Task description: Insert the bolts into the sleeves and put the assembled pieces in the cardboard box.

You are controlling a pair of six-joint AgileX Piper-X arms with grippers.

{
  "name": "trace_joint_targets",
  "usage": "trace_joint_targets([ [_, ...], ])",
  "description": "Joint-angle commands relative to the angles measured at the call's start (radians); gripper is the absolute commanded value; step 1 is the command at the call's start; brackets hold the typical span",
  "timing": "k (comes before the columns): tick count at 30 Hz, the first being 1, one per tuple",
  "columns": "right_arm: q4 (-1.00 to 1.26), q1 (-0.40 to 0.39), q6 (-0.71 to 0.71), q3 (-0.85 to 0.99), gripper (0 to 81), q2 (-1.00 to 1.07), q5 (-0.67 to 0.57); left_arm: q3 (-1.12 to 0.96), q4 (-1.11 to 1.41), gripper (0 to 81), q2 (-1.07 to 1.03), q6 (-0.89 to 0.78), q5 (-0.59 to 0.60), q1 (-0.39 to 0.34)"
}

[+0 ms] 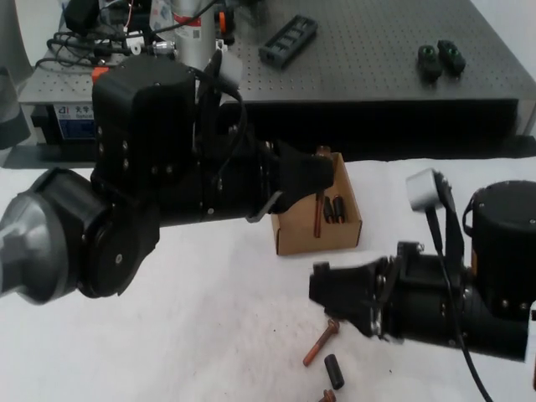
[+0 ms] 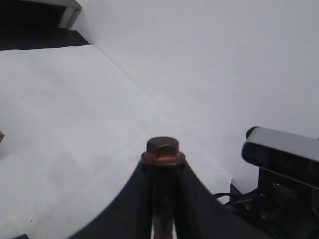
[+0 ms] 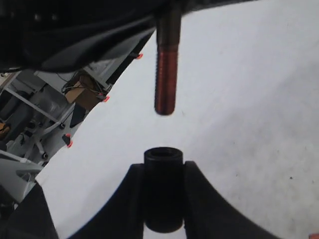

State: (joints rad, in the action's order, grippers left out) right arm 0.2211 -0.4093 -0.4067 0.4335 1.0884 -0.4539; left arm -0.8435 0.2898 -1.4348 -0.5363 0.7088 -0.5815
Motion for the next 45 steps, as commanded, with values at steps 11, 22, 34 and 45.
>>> trace_joint_targets([
  [11, 0.055, 0.0, -0.005, 0.013, 3.2, 0.003, 0.041, -0.003, 0.033, 0.6, 0.014, -0.017, 0.039, 0.0],
  [22, 0.16, 0.0, -0.005, 0.013, 3.2, 0.003, 0.062, -0.003, 0.033, 0.6, 0.014, -0.021, 0.098, 0.0],
  [34, 0.256, 0.087, 0.103, 0.019, 3.2, 0.003, 0.319, -0.003, 0.023, 53.3, 0.014, 0.021, 0.091, 0.0],
  [45, -0.194, 0.275, 0.363, 0.507, 3.2, 0.456, 0.294, -0.008, -0.364, 46.5, 0.009, 0.346, -0.101, -0.035],
])
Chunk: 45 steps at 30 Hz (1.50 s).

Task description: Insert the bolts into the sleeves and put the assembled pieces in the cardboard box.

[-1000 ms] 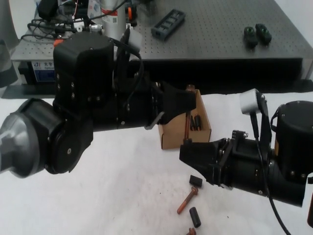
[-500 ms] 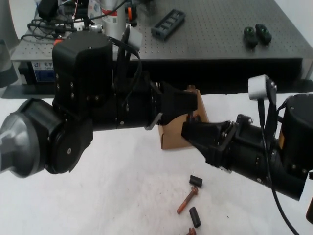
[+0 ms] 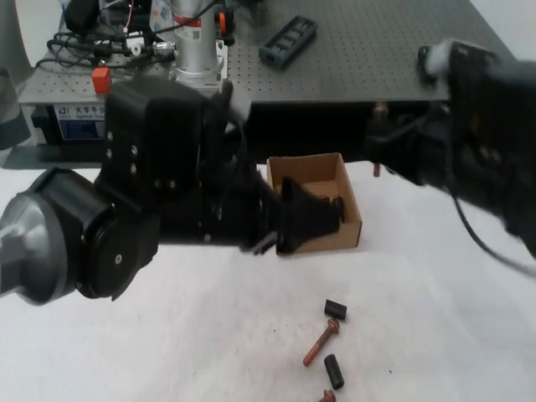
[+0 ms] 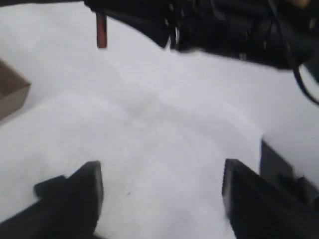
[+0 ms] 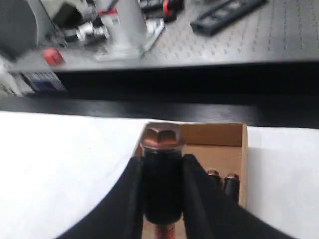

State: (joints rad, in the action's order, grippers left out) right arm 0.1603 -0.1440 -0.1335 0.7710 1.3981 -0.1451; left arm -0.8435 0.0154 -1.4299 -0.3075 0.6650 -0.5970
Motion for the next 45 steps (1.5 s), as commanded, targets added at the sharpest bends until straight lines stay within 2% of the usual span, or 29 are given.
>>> trace_joint_targets([
  [1, -0.185, 0.008, 0.108, 0.238, 3.2, 0.208, -0.014, -0.018, -0.151, 43.7, -0.005, 0.177, -0.092, -0.034],
  [4, -0.367, -0.007, 0.113, 0.455, 3.2, 0.387, 0.012, -0.066, -0.302, 37.3, -0.058, 0.301, -0.167, -0.082],
  [8, -0.56, -0.024, 0.144, 0.691, 3.2, 0.582, 0.023, -0.15, -0.444, 36.9, -0.157, 0.372, -0.222, -0.141],
  [13, -0.68, -0.043, 0.157, 0.843, 3.2, 0.72, 0.037, -0.248, -0.557, 36.9, -0.268, 0.429, -0.281, -0.156],
  [15, -0.717, -0.044, 0.157, 0.863, 0.3, 0.745, 0.045, -0.281, -0.596, 36.9, -0.305, 0.445, -0.288, -0.156],
  [18, -0.739, -0.044, 0.157, 0.866, 16.5, 0.752, 0.046, -0.321, -0.654, 36.9, -0.35, 0.481, -0.291, -0.164],
  [21, -0.742, -0.044, 0.148, 0.866, 38.5, 0.74, 0.046, -0.345, -0.694, 36.9, -0.384, 0.505, -0.298, -0.179],
  [22, -0.742, -0.044, 0.145, 0.866, 40.1, 0.732, 0.046, -0.351, -0.705, 36.9, -0.389, 0.518, -0.3, -0.186],
  [27, -0.746, -0.033, 0.142, 0.866, 31.8, 0.66, 0.031, -0.354, -0.718, 36.9, -0.406, 0.566, -0.367, -0.259],
  [32, -0.751, -0.025, 0.142, 0.866, 31.4, 0.571, 0.03, -0.354, -0.718, 36.9, -0.434, 0.607, -0.484, -0.321],
  [40, -0.862, -0.019, 0.154, 0.863, 31.4, 0.439, 0.03, -0.376, -0.718, 36.8, -0.523, 0.592, -0.508, -0.326],
  [43, -0.906, -0.016, 0.179, 0.829, 31.4, 0.385, 0.03, -0.397, -0.718, 29.3, -0.53, 0.569, -0.508, -0.326],
  [45, -0.932, -0.01, 0.196, 0.782, 31.4, 0.336, 0.033, -0.414, -0.72, 15.0, -0.53, 0.57, -0.528, -0.326],
])
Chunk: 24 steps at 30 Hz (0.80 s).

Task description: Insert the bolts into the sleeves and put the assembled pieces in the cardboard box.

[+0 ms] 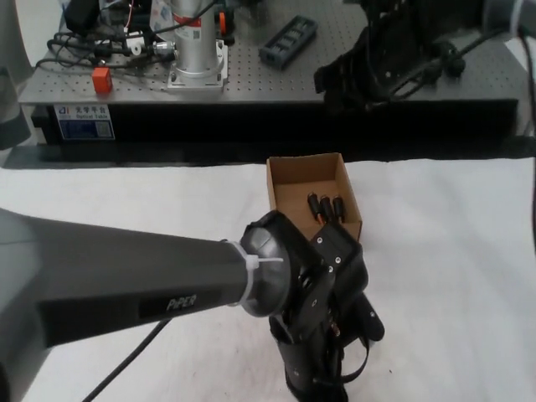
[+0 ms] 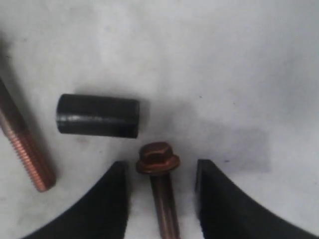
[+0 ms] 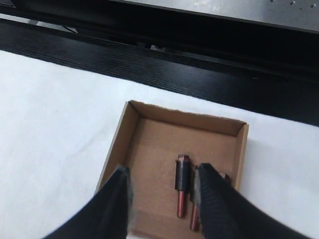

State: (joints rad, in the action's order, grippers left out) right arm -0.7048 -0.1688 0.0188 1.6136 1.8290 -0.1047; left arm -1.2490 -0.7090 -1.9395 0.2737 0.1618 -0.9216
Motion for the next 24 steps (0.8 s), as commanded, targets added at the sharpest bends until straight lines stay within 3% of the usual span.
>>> trace_joint_targets([
  [1, -0.074, 0.019, 0.044, -0.094, 31.4, -0.126, -0.006, -0.015, 0.004, 6.4, -0.02, -0.015, -0.04, -0.001],
  [2, -0.08, 0.024, 0.044, -0.124, 31.4, -0.151, -0.001, -0.022, 0.004, 0.9, -0.018, -0.024, -0.057, -0.001],
  [8, -0.127, 0.046, 0.046, -0.356, 31.4, -0.336, 0.005, -0.034, -0.029, 0.8, 0.058, -0.079, -0.221, 0.009],
  [12, -0.155, 0.03, 0.042, -0.505, 31.4, -0.392, 0.005, 0.004, -0.042, 0.7, 0.185, -0.216, -0.198, 0.059],
  [19, -0.124, -0.088, 0.02, -0.673, 31.4, -0.39, 0.001, 0.214, 0.006, 0.7, 0.425, -0.307, -0.189, 0.124],
  [24, -0.064, -0.193, -0.004, -0.692, 31.4, -0.35, 0.006, 0.303, 0.006, 0.7, 0.429, -0.35, -0.189, 0.147],
])
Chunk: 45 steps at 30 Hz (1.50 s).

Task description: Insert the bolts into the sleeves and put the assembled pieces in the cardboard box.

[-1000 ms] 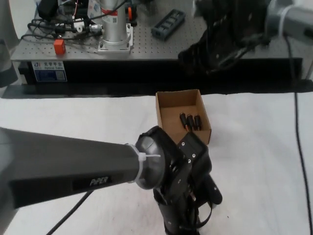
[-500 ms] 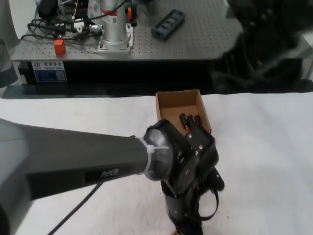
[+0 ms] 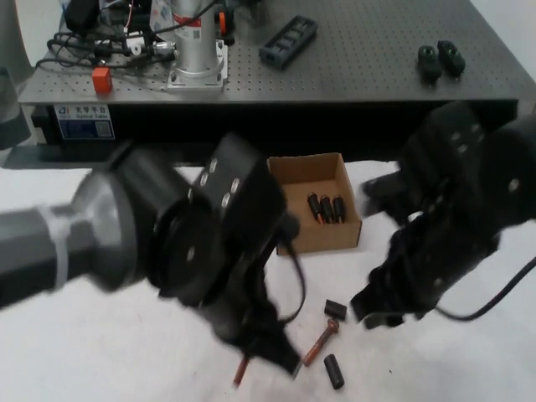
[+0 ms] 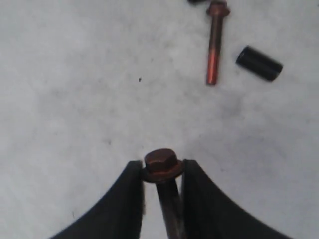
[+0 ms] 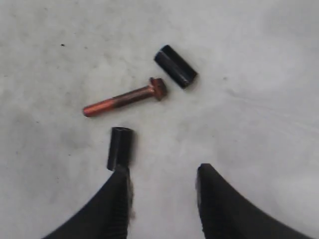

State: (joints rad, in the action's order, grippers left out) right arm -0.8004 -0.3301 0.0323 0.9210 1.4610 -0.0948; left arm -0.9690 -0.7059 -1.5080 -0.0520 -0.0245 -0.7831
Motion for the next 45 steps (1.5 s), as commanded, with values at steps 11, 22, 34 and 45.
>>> trace_joint_targets([
  [11, 0.092, -0.118, -0.038, 0.0, 31.4, 0.219, 0.015, 0.036, 0.01, 15.4, -0.161, -0.039, 0.024, 0.013],
  [22, 0.137, -0.126, -0.032, 0.0, 22.3, 0.315, 0.063, 0.036, -0.018, 35.1, -0.205, -0.066, 0.036, 0.013],
  [34, 0.123, -0.126, -0.009, 0.0, 3.1, 0.315, 0.062, 0.036, -0.055, 25.7, -0.205, -0.084, 0.036, 0.013],
  [45, 0.132, -0.083, 0.01, -0.013, 3.1, 0.135, -0.063, 0.034, 0.036, 0.0, -0.141, -0.124, 0.036, 0.015],
])
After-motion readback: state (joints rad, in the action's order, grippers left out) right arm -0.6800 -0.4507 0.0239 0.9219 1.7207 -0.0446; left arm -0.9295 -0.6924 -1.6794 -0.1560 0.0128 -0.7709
